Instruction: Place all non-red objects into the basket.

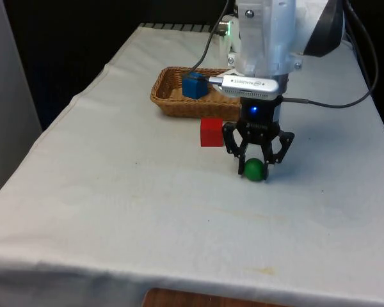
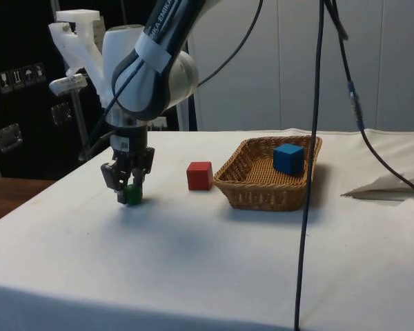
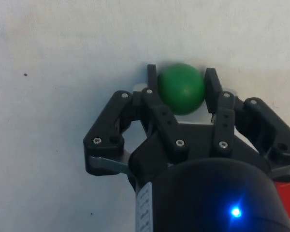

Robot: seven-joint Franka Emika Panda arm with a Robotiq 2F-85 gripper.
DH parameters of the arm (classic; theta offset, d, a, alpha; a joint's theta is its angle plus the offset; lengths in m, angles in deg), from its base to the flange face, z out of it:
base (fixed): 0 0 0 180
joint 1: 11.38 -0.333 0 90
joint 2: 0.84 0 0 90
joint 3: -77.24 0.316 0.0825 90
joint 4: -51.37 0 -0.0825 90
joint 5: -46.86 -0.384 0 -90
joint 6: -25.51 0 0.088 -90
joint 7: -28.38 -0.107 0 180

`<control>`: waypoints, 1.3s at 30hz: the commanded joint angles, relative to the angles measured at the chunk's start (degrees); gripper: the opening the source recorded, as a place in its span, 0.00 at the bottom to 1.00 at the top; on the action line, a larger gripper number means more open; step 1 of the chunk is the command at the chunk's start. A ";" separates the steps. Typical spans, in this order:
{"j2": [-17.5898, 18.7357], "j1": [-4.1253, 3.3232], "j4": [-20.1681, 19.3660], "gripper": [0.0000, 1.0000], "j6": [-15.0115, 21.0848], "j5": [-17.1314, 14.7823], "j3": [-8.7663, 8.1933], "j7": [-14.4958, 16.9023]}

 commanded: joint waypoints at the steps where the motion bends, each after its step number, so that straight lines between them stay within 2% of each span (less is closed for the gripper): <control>1: -0.23 0.40 0.23 0.00 -0.46 -0.23 0.34 0.34; 4: -1.43 -0.17 0.00 0.00 -1.66 0.34 -0.52 0.34; 8: -2.69 -0.40 -0.23 0.00 -3.09 0.92 -0.97 0.40; 9: -2.01 0.00 0.29 0.00 -2.58 0.40 -0.52 0.63; 10: -2.98 -0.46 -0.29 0.00 -3.38 1.09 -1.03 0.40; 14: -5.39 -0.57 -1.26 0.00 -4.76 2.01 -1.26 0.46; 18: -7.10 -0.63 -2.18 0.00 -5.61 2.75 -1.38 0.46; 19: -6.59 -0.17 -1.72 0.00 -5.39 2.23 -0.92 0.74; 20: -7.56 -0.63 -2.41 0.00 -5.84 3.04 -1.43 0.46; 26: -10.49 -0.74 -4.41 0.00 -6.70 4.76 -1.66 0.40; 27: -9.85 -0.23 -3.78 0.00 -6.53 4.07 -1.09 0.74; 28: -11.00 -0.74 -4.87 0.00 -6.76 5.04 -1.72 0.40; 33: -13.92 -0.80 -7.68 0.00 -6.65 6.99 -1.78 0.23; 35: -15.36 -0.80 -9.17 0.00 -6.53 8.19 -1.78 0.11; 36: -15.18 -0.23 -8.88 0.00 -6.70 7.39 -1.15 0.69; 37: -15.87 -0.80 -9.74 0.00 -6.53 8.59 -1.83 0.06; 39: -16.84 -0.86 -10.71 0.00 -6.47 9.40 -1.89 -0.06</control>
